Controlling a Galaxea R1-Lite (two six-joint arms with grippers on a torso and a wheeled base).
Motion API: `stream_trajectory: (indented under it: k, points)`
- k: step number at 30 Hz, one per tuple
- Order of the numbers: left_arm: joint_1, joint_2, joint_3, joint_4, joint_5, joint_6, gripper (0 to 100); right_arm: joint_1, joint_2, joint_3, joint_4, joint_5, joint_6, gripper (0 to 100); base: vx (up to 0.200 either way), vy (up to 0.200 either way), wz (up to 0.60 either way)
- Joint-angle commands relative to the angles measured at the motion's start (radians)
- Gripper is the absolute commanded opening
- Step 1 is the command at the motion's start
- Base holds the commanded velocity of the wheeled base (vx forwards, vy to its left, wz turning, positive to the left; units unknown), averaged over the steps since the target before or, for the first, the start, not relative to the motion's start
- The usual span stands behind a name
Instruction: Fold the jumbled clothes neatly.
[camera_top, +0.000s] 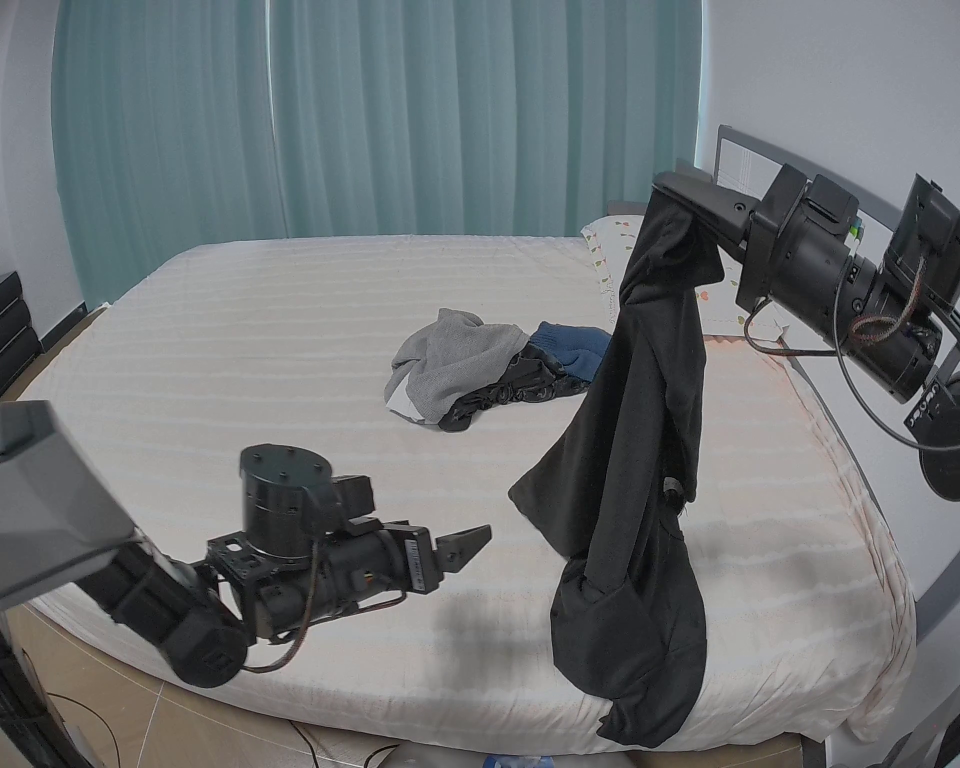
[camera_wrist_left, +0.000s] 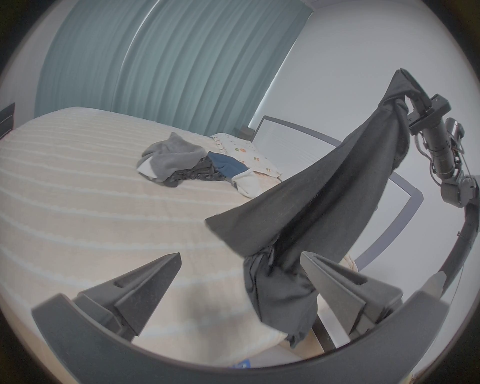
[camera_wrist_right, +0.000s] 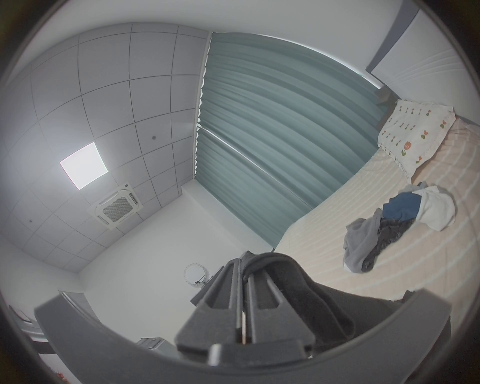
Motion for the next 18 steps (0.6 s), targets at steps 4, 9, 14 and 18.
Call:
stream_trajectory:
  k: [4, 9, 14, 18]
  points:
    - [-0.067, 0.236, -0.090, -0.131, 0.045, -0.015, 100, 0.069, -0.018, 0.075, 0.005, 0.011, 0.000, 0, 0.000, 0.000, 0.00]
    - [-0.057, 0.273, -0.095, -0.151, 0.047, -0.011, 100, 0.132, -0.016, 0.118, -0.001, 0.009, 0.000, 0, 0.000, 0.000, 0.00]
    - [-0.043, 0.277, -0.099, -0.161, 0.030, -0.006, 100, 0.163, -0.044, 0.109, 0.004, 0.009, -0.001, 0, 0.000, 0.000, 0.00]
    - [-0.043, 0.285, -0.119, -0.161, -0.001, -0.001, 100, 0.163, -0.077, 0.089, 0.007, 0.012, -0.001, 0, 0.000, 0.000, 0.00]
